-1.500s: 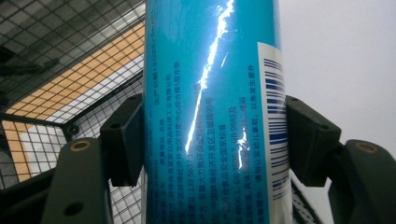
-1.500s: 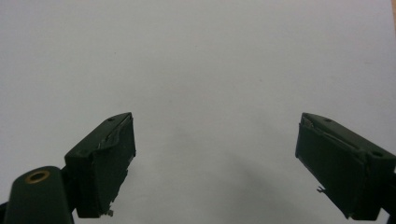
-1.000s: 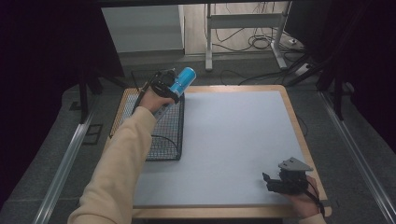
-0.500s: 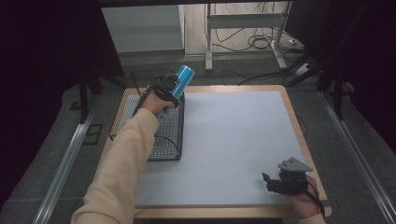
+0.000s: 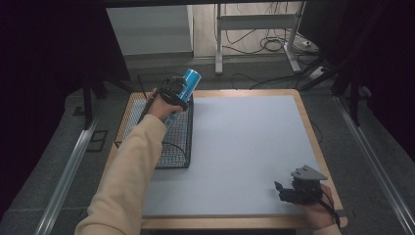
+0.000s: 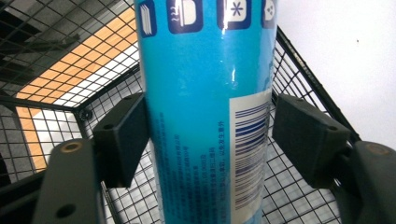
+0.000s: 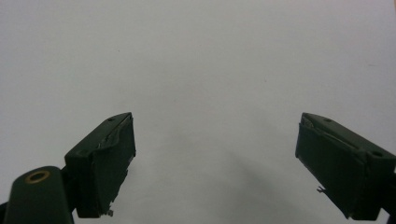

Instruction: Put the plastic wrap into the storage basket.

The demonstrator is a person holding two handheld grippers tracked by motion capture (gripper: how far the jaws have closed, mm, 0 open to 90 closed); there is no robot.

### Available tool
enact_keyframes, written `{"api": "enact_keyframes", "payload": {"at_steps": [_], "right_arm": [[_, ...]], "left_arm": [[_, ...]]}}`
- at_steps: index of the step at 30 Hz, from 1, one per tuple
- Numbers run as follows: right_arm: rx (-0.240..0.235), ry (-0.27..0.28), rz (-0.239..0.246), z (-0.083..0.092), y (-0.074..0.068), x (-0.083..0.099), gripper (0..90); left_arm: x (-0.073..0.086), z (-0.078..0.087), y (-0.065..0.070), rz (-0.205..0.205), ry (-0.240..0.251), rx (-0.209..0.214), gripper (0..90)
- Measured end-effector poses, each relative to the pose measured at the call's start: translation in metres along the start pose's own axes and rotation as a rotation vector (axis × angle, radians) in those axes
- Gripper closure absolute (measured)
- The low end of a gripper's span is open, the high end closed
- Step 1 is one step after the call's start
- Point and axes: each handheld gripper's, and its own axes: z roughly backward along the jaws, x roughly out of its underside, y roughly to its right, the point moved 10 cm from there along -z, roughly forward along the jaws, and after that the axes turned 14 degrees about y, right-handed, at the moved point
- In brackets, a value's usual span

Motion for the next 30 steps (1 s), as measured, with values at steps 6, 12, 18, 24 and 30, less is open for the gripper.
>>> {"api": "enact_keyframes", "payload": {"at_steps": [6,12,18,24,30], "right_arm": [[0.011,0.004,-0.009,0.0,0.003,0.0,12.1],[0.021,0.009,-0.014,0.001,0.005,-0.001,12.1],[0.024,0.016,-0.015,0.003,0.006,-0.003,12.1],[0.012,0.017,-0.007,-0.001,0.004,-0.005,12.1],[0.007,0.025,0.008,0.001,0.001,-0.008,12.1]], "left_arm": [[-0.002,0.011,0.007,0.078,0.027,0.056,15.1],[-0.009,0.037,0.019,0.102,0.128,0.129,12.5],[-0.013,0.059,0.032,0.107,0.201,0.178,11.0],[-0.016,0.087,0.052,0.095,0.263,0.234,11.5],[-0.006,0.113,0.082,0.051,0.303,0.297,12.1]]}}
